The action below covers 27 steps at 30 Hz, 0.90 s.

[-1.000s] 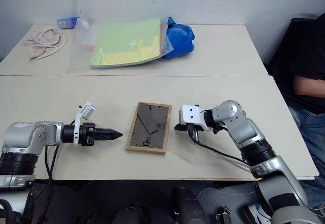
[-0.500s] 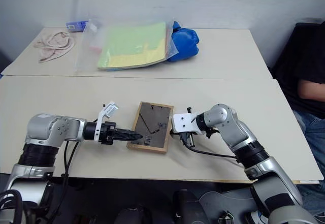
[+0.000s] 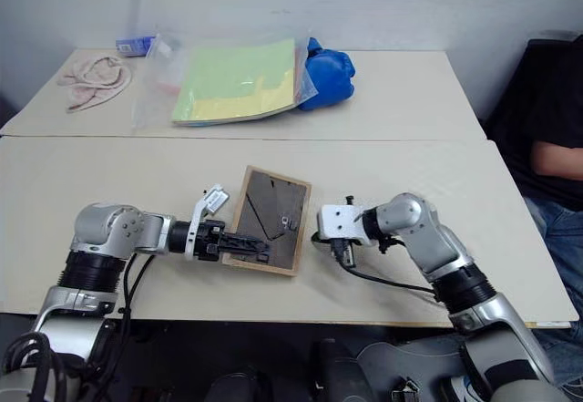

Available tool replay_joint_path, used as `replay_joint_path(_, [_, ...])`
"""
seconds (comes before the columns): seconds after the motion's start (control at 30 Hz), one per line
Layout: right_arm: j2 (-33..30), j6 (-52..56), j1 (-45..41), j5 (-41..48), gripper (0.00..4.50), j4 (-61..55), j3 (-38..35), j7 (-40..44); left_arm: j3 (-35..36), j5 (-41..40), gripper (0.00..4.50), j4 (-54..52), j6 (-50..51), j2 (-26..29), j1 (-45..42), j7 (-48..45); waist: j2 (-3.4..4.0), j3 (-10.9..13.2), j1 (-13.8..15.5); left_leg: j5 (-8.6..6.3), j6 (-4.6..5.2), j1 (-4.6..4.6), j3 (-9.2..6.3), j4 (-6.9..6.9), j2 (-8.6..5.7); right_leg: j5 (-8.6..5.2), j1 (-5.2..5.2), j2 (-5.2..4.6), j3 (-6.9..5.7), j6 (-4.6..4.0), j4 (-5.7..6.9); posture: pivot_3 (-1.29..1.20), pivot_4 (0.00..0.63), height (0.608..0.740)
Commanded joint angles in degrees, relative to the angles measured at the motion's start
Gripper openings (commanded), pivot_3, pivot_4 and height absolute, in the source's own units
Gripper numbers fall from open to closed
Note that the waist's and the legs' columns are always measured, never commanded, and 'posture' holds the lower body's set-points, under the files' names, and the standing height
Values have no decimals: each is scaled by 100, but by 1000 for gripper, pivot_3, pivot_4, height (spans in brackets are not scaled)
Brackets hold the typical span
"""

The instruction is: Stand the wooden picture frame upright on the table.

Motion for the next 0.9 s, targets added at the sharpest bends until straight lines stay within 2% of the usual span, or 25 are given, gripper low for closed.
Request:
replay_joint_path(0.03, [-123,1372,-151,998,358,-658,-702,199,250,-128,1028,-239,-36,243,-24,13,-1,3,-56,0,-1,1,0,0,0,0,0,0,0,0,2,0,150,740])
replay_joint_path(0.1, [-49,2398,-297,1595,894,-903,-990,200,335,-241,827,-359,-32,279,-75,12,0,5,-91,3,-6,1,-2,0,1,-1,-3,2,1,-1,9,0,150,740])
replay_joint_path(0.27, [602,4270,-1038,2656,2449,-1047,-1367,-311,257,-225,831,-555,-220,241,-207,71,0,9,-111,5,-13,0,-5,-1,1,-4,-13,4,4,-6,19,0,150,740])
replay_joint_path(0.37, [971,4866,-1390,3014,3468,-952,-1457,-609,200,-237,831,-621,-268,194,-264,74,0,9,-80,5,-13,-5,-6,1,1,-4,-15,4,3,-7,18,0,150,740])
replay_joint_path(0.47, [1269,4920,-1609,2981,4462,-790,-1275,-897,276,-347,831,-735,-300,106,-296,47,0,9,-74,4,-12,-12,-8,1,0,-4,-17,2,1,-7,11,0,150,740])
replay_joint_path(0.63, [1315,4625,-1689,2861,4500,-718,-942,-868,267,-424,831,-981,-288,124,-246,44,0,10,-80,4,-10,-21,-11,2,0,-4,-22,2,-1,-6,9,0,150,740])
replay_joint_path(0.8, [1016,5127,-1571,3914,4500,-1683,-1218,-216,299,-264,831,-740,-366,96,-331,228,1,11,-86,4,-11,-22,-12,-1,0,-4,-22,3,-2,-6,9,0,150,740])
replay_joint_path(0.9, [749,5305,-1512,4208,4500,-1928,-1448,-251,252,-203,831,-659,-479,139,-310,238,1,11,-68,4,-10,-24,-18,2,0,-3,-21,2,-5,-6,7,0,150,740])
